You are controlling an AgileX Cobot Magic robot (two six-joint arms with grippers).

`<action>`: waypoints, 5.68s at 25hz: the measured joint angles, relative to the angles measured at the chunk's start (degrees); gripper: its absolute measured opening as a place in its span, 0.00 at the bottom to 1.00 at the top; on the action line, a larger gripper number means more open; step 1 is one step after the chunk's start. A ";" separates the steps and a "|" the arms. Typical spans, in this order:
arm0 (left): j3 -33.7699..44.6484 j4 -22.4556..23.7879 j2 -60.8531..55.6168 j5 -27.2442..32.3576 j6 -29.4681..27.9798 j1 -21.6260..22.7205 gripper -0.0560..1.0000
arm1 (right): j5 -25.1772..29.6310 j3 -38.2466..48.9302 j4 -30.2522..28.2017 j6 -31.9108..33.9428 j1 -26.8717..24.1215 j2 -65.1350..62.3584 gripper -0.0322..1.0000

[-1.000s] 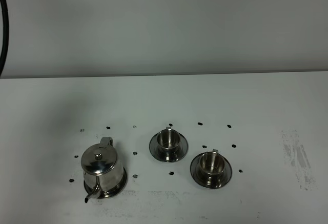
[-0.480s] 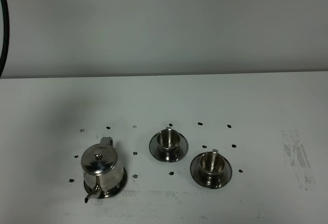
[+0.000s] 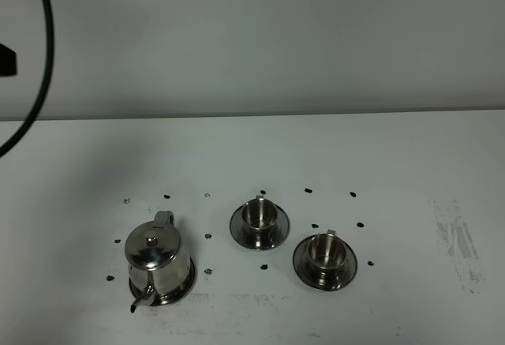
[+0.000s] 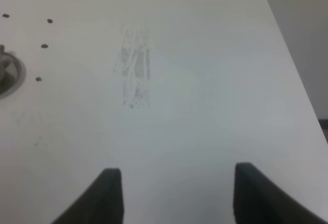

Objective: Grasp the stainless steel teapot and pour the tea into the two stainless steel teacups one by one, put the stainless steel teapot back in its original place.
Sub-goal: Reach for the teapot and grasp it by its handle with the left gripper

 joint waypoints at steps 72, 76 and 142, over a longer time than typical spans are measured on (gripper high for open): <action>0.05 41.23 38.91 -17.27 -11.83 -26.79 0.49 | 0.00 0.00 0.13 0.11 6.24 0.00 0.51; 0.05 41.74 38.91 -14.88 -11.83 -25.86 0.49 | 0.00 0.00 0.13 0.11 6.24 0.00 0.51; 9.20 41.86 32.07 -24.54 -14.52 -18.39 0.48 | 0.00 0.00 0.13 0.06 6.24 0.00 0.51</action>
